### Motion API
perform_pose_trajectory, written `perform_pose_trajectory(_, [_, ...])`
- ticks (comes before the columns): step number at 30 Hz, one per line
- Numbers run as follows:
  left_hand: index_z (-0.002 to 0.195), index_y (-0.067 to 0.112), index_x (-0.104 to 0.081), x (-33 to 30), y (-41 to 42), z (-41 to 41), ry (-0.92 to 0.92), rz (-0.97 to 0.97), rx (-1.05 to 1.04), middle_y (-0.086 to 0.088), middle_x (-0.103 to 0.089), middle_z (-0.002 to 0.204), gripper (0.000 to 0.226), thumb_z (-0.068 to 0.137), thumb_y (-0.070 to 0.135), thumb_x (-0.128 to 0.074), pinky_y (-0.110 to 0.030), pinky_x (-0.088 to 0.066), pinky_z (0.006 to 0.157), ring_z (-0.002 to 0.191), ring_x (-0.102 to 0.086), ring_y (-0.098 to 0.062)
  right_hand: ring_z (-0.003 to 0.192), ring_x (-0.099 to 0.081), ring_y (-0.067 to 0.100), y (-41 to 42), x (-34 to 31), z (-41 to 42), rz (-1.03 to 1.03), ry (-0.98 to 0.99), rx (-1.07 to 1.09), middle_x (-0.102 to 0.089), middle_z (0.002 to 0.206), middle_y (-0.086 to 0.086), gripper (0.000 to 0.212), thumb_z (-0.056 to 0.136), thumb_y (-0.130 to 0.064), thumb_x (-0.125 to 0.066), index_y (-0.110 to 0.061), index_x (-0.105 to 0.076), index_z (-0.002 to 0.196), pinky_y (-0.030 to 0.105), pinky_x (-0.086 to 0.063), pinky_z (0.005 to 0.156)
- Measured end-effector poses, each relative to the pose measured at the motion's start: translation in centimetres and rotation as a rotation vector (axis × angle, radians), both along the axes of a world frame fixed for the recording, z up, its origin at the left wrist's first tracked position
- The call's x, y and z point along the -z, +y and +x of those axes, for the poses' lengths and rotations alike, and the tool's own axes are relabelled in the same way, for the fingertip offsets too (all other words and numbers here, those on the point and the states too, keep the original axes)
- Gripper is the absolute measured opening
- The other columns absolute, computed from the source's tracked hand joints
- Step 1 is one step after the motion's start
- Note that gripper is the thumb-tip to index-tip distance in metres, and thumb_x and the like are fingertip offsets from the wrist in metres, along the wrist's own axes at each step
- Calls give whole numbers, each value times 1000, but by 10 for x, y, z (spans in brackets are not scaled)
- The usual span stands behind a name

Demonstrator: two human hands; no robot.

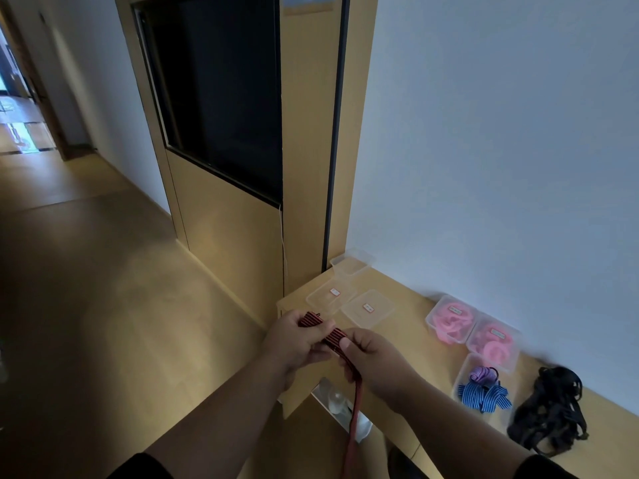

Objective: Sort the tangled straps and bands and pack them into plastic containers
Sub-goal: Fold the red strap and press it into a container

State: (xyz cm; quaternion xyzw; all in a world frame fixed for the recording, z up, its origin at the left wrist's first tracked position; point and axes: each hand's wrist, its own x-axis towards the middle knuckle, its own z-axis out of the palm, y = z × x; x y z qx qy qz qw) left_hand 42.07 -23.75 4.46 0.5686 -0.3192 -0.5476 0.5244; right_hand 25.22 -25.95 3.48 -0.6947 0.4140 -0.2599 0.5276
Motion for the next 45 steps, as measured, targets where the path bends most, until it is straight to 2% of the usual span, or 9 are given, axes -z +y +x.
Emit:
perform_pose_trajectory(8, [113, -6, -65, -5, 2, 6, -21, 114, 216, -13, -69, 80, 35, 85, 12, -78, -29, -58, 63, 67, -68, -18, 59, -49, 9, -9, -2, -3, -27, -17, 88, -57, 67, -2, 23, 105, -15, -48, -15, -70, 98, 22, -43, 60])
perform_pose_trajectory(17, [107, 1, -68, 4, 6, 0, -131, 53, 163, -14, -76, 88, 28, 89, 21, -75, -33, -59, 64, 71, -73, -23, 57, -48, 9, -6, -4, -3, -18, 68, 118, -59, 66, -3, 24, 105, -20, -48, -21, -71, 99, 21, -42, 56])
perform_pose_trajectory(22, [97, 19, -70, 15, 8, -3, -575, -127, 98, -1, -74, 79, 9, 90, 23, -72, -28, -60, 60, 66, -71, -11, 52, -53, 11, -7, -7, 2, 165, 47, 222, -63, 68, 2, 20, 105, -19, -49, -15, -69, 103, 25, -45, 55])
perform_pose_trajectory(26, [96, 26, -67, 28, 7, -4, -916, -291, 146, 9, -66, 82, 8, 91, 33, -66, -28, -54, 64, 75, -62, -4, 58, -61, 13, -4, -11, 5, 223, 53, 239, -69, 73, 6, 36, 105, -33, -48, -8, -71, 94, 26, -53, 59])
perform_pose_trajectory(31, [101, 20, -58, 39, 12, -20, -1009, -406, 138, 7, -51, 100, 8, 98, 28, -56, -27, -48, 71, 86, -54, -7, 57, -65, 18, -7, -10, 9, 236, 40, 307, -71, 68, 9, 27, 102, -33, -55, -9, -68, 100, 30, -57, 61])
perform_pose_trajectory(35, [111, 23, -57, 36, 12, -18, -835, -347, 128, 9, -55, 103, 20, 94, 31, -63, -23, -51, 73, 87, -58, -2, 61, -63, 21, -10, -10, 7, 240, -95, 351, -71, 70, 12, 13, 101, -20, -58, -11, -68, 104, 35, -54, 68])
perform_pose_trajectory(38, [115, 28, -56, 34, 14, -15, -373, -221, 170, 1, -68, 88, 31, 89, 32, -71, -27, -50, 57, 68, -64, -10, 61, -64, 19, -14, -12, 7, 211, -141, 381, -71, 72, 10, 8, 100, -15, -59, -13, -65, 106, 33, -57, 68])
perform_pose_trajectory(40, [113, 18, -62, 33, 15, -14, -151, -161, 193, -10, -68, 83, 29, 89, 32, -70, -30, -47, 50, 59, -59, -20, 60, -64, 19, -15, -13, 8, 189, -173, 377, -70, 74, 11, 8, 99, -10, -59, -9, -62, 107, 32, -55, 63])
perform_pose_trajectory(45, [100, 3, -63, 33, 8, -14, 6, -162, 139, -9, -58, 74, 19, 104, 17, -51, -27, -42, 47, 52, -49, -16, 65, -63, 19, -12, -12, 8, 184, -187, 339, -70, 76, 12, 13, 100, -11, -58, -5, -70, 99, 34, -55, 69])
